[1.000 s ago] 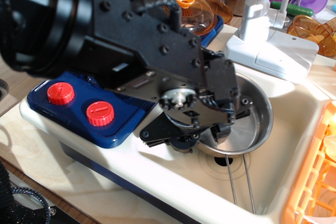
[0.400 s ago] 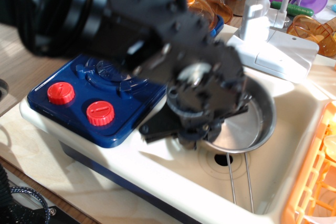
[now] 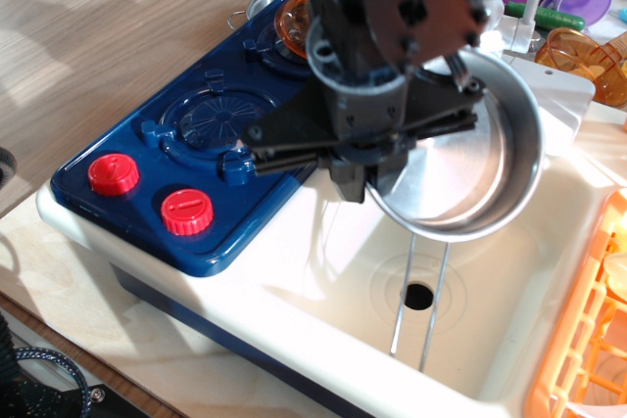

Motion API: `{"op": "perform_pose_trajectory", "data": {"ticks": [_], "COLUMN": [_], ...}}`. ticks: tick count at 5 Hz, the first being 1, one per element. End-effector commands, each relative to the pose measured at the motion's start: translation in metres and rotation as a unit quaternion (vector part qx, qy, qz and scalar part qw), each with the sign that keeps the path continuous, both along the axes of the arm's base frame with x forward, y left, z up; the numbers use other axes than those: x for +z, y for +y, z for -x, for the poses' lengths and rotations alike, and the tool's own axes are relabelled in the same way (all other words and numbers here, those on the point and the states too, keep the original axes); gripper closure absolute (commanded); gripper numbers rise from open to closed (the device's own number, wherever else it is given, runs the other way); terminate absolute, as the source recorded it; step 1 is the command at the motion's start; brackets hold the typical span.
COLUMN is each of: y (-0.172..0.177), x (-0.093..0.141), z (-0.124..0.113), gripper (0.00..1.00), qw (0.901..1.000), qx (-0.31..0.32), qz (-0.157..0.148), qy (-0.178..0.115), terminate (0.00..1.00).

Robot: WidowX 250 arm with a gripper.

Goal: Put pan on stove from sink

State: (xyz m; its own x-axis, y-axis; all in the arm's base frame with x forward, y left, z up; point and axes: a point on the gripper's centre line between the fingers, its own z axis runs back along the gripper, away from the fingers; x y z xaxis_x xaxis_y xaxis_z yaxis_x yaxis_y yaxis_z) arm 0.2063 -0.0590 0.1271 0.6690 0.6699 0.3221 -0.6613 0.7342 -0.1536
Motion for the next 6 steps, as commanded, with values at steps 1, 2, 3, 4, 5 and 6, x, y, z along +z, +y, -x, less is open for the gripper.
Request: {"op": "perform_pose_trajectory", "data": {"ticks": [1,2,3,4,5,6], "y": [0.022,0.045,0.062,0.077,0.090,0.106], "x": [0.021,0.038,0.045,0.050,0.049,0.046], "z": [0.009,0.016,0.020,0.026,0.029,0.024], "gripper": [1.00,1.00,1.00,1.00,1.00,1.00], "qw": [0.9977,0.9943,0.9913,0.9885,0.9863,0.9837], "qx": [-0.049,-0.080,-0.104,-0.123,-0.139,-0.160], "qz": [-0.043,-0.055,-0.055,-0.056,-0.052,-0.044], "qy": [0.019,0.044,0.059,0.068,0.072,0.069], "terminate": [0.00,0.00,0.00,0.00,0.00,0.00]}}
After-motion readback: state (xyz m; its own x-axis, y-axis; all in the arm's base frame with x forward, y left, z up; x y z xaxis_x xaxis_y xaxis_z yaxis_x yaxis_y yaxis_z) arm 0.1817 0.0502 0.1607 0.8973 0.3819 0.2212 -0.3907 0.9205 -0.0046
